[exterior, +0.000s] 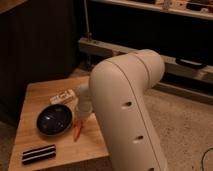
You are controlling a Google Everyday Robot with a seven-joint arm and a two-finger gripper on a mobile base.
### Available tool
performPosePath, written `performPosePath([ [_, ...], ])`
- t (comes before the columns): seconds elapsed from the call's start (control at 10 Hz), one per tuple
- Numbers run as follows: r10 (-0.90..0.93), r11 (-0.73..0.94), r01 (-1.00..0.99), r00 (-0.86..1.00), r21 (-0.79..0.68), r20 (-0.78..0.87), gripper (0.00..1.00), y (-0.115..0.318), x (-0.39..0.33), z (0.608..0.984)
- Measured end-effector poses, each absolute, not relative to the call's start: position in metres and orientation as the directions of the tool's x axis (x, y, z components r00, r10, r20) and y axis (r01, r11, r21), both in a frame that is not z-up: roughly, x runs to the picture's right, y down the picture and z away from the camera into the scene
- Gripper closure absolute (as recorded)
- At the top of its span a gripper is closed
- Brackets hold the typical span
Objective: Drag the pepper across the table
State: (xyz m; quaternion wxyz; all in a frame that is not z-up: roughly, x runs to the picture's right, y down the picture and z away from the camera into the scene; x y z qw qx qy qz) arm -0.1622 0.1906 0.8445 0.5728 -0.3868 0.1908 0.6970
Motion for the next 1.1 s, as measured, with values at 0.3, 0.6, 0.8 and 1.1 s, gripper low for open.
performPosePath([
  [0.3,0.650,-0.266,-0.947,-0.039,-0.180,-0.759,0.80,0.191,-0.169,0.845],
  [0.6,0.648,-0.265,-0.948,-0.040,-0.175,-0.760,0.91,0.194,-0.165,0.846],
  [0.8,0.649,-0.267,-0.948,-0.042,-0.176,-0.759,0.91,0.195,-0.163,0.847],
  [1.1,0.652,-0.279,-0.943,-0.048,-0.180,-0.757,0.91,0.195,-0.156,0.846],
])
